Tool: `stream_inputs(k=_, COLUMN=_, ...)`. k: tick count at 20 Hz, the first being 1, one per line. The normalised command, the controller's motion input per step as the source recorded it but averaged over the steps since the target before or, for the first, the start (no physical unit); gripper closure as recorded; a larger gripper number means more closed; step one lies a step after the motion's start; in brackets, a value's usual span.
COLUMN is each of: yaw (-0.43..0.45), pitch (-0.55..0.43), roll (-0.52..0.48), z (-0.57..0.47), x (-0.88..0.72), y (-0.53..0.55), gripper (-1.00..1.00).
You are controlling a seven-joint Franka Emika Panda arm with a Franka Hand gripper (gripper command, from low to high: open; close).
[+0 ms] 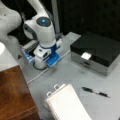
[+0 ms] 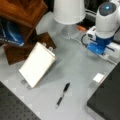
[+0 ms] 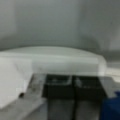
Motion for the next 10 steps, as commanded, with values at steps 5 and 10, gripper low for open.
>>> stream_inputs(k=5, yaw=-0.050, pitch=-0.289, roll=0.158, z=-0.40, x=-0.52, y=-0.07, gripper=1.00)
stream_inputs(k=10, yaw=-0.068, pitch=-0.279, roll=0.148, z=-0.37, x=-0.61, y=-0.12, gripper=1.00)
